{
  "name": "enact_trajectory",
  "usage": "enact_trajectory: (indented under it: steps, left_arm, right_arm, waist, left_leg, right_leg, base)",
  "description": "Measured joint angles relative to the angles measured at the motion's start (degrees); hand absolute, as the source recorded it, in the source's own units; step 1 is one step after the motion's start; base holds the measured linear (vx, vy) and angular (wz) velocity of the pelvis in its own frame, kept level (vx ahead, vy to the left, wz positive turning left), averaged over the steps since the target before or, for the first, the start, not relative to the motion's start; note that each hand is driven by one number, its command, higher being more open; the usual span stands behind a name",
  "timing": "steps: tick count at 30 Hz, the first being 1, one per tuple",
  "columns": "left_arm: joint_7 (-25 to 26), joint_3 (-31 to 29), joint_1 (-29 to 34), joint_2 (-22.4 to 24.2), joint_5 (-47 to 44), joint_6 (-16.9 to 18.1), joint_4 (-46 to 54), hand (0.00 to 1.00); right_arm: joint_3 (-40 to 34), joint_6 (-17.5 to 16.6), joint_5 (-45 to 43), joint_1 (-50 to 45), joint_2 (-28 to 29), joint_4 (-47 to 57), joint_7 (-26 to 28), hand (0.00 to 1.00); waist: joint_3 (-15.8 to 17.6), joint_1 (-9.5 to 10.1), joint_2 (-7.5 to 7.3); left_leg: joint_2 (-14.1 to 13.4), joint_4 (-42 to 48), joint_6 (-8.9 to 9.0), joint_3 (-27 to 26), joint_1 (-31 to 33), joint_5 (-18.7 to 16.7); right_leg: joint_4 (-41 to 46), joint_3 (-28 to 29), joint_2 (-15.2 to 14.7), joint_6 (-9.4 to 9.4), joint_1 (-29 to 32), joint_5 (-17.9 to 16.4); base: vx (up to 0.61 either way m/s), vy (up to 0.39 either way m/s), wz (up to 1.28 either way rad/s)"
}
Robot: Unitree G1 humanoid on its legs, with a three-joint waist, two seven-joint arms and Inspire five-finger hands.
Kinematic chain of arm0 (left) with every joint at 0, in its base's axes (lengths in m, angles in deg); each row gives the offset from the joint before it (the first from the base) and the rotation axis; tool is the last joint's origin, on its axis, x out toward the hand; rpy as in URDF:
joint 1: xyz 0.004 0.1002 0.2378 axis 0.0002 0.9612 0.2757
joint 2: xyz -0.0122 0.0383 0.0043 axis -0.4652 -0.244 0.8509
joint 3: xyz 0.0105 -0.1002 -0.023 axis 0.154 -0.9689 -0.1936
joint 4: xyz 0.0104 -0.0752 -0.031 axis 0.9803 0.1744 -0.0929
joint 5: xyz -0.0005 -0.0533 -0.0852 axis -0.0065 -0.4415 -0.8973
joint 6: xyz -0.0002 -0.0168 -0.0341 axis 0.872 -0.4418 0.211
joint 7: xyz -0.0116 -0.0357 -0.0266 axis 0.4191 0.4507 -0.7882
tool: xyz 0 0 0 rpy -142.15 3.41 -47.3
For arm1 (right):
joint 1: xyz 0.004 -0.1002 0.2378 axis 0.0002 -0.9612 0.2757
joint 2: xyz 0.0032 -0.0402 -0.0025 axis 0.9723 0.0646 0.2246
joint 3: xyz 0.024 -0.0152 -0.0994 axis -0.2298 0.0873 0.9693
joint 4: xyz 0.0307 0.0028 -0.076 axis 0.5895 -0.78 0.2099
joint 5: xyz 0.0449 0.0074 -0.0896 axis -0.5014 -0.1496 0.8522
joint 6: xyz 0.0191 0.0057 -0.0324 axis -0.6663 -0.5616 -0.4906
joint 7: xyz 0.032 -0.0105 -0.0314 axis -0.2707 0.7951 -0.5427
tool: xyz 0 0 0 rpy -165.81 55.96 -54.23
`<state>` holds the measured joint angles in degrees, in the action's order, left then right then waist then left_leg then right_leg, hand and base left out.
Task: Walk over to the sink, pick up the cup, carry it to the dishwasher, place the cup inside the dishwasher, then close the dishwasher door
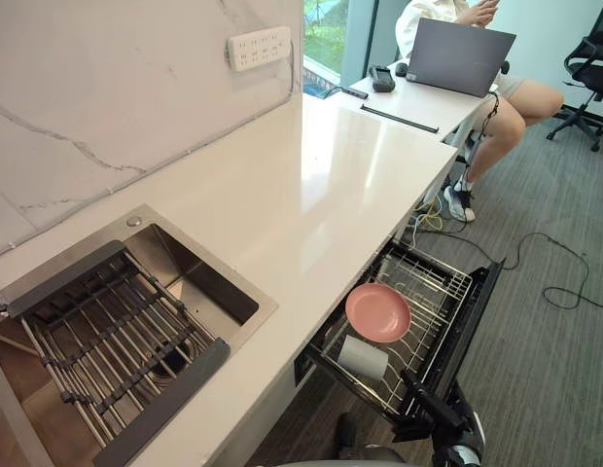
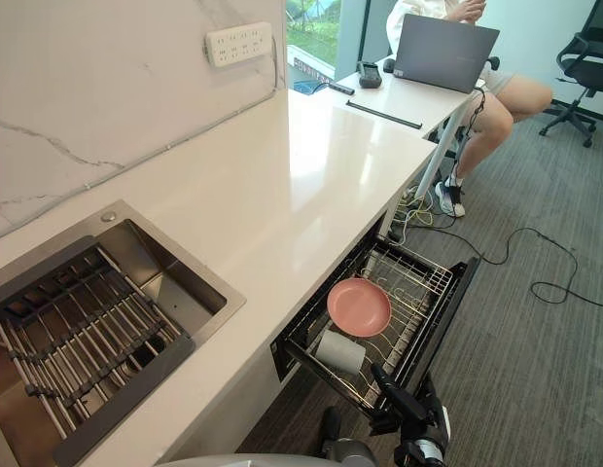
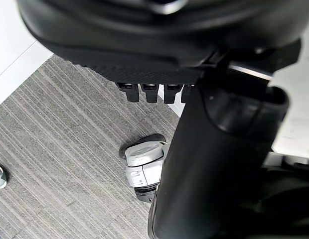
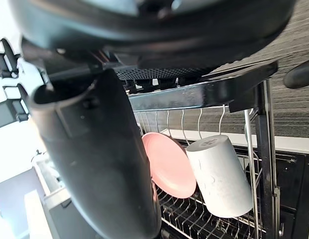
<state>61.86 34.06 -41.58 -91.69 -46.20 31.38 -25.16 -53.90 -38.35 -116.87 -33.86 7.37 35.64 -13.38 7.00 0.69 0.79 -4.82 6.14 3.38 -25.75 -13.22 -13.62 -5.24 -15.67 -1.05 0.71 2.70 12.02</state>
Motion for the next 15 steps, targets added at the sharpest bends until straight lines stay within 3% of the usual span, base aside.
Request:
enact_trajectory:
  steps: [10,15]
  left_arm:
    - [-0.2,0.0,-0.75,-0.23,0.53,0.02,-1.08,1.0]
    - [-0.25,0.01,-1.32,-0.42,1.09,0.02,-1.07,1.0]
  right_arm:
    - [4.03,-0.72,3.88,-0.02,-4.3,-2.07,2.3,1.0]
    - [8.68,0.73,6.3,1.07,-8.2,-2.07,4.32,1.0]
  waist:
    - [0.51,0.07,-0.32]
    - [0.87,1.42,-0.72]
  left_leg:
    - [-0.14,0.11,-0.1,1.49,-0.75,-0.1]
    - [-0.49,0.21,-0.13,2.13,-0.74,-0.11]
  right_leg:
    - [-0.04,-1.19,-0.14,-0.32,-1.39,-0.5]
    - [-0.04,-1.88,0.01,-0.38,-1.73,-0.93]
  base:
    - [-0.01,0.033,0.07]
    - [-0.01,0.016,0.06]
